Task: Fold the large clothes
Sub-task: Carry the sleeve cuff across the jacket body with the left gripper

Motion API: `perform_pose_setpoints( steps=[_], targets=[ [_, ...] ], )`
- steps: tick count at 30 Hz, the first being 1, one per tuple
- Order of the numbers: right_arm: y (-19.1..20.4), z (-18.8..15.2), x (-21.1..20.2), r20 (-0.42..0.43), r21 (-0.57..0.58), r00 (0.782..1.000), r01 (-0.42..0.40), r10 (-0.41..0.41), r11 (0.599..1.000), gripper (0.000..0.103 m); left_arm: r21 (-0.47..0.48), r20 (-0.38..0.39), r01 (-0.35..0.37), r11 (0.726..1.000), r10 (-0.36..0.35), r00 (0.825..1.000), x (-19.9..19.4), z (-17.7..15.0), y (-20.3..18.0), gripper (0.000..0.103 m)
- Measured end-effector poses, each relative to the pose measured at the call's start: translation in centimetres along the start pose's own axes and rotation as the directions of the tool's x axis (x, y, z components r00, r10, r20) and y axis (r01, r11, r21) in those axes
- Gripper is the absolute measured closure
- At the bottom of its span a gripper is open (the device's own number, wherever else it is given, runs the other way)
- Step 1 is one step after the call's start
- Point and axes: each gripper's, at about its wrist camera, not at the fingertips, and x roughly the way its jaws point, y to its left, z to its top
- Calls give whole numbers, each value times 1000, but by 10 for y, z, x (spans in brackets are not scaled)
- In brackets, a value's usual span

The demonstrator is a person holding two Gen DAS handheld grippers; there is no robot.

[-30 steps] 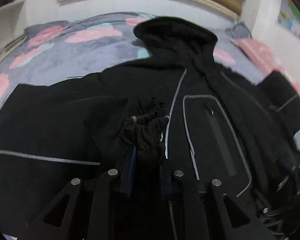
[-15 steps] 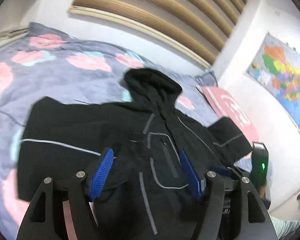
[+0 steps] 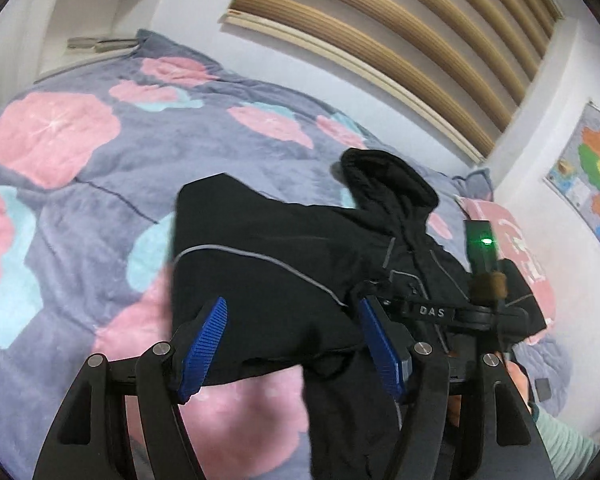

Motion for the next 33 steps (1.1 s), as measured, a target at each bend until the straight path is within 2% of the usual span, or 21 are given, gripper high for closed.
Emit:
perform_pose_setpoints(
  steps=[2,4,8,14,19,24,26,28,30,33],
  targets=[
    [11,0,-12,47,-58,998,32,-29,998,69,-3,5,-16,1000,16,1000,0,2,0,33],
    [17,-1,-31,102,-103,994,54,-43,993,70,-3,12,-21,1000,21,1000,0,5,-3,33],
    [10,4,-79,181,-110,982,74,-53,991,72,35,47,-26,999,24,999,-5,16,-27,33],
    [-33,12,-155,281,-77,954,131,-105,988,72,116,72,-16,993,8,997,3,35,-81,33],
    [-84,5,-219,357,7,913,209,-198,978,72,157,49,21,987,-29,998,24,44,-123,33],
    [-147,-1,-247,367,89,875,306,-317,948,72,207,-33,51,977,-45,998,69,38,-164,33],
    [-171,-7,-248,349,114,867,337,-355,935,72,222,-85,53,974,-35,996,94,30,-175,33],
    [-194,-14,-242,319,127,870,353,-375,927,72,238,-151,44,970,-8,988,125,17,-185,33],
    [-215,-23,-227,269,140,884,357,-382,924,72,254,-205,34,967,20,978,150,3,-191,33],
    [-237,-34,-200,208,148,889,383,-407,912,72,280,-295,-2,960,88,951,186,-20,-191,33]
  ],
)
